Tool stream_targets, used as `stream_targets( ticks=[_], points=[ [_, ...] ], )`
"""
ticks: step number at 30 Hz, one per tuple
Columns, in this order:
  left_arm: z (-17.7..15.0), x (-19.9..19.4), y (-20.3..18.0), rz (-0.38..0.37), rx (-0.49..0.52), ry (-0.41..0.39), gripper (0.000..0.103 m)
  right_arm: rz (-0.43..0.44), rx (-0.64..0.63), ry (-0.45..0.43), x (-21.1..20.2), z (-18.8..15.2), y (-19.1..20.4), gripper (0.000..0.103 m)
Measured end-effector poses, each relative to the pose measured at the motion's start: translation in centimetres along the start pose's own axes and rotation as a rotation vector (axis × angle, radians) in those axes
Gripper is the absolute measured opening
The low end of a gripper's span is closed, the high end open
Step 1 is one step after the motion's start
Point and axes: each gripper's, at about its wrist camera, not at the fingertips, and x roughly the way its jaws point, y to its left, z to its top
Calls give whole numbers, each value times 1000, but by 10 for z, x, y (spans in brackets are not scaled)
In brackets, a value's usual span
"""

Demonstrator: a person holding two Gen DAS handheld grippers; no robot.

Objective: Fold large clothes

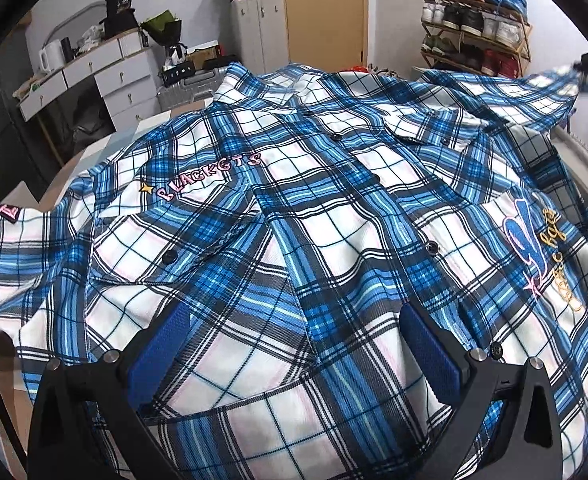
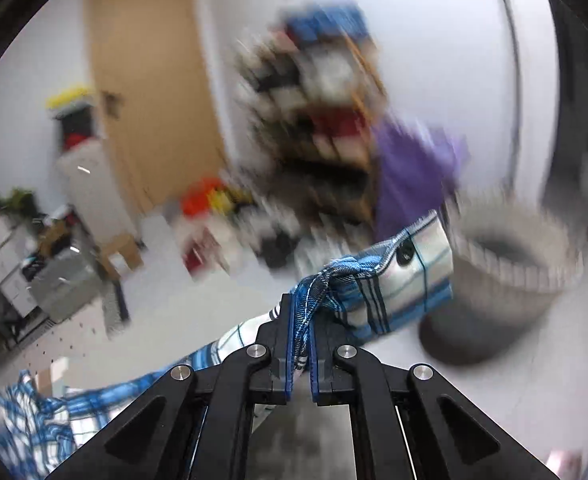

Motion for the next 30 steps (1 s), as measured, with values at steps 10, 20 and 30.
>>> stream_targets(
  ticks=[10,20,30],
  points=[
    [-1,1,-1,-38,-19,9,102,230,276,243,9,-104,-56,6],
    [-2,4,-3,-14,5,28,102,167,471,385,22,-124,-111,70],
    [-2,7,-7,4,29,43,102,125,588,318,42,-114,-137,77]
  ],
)
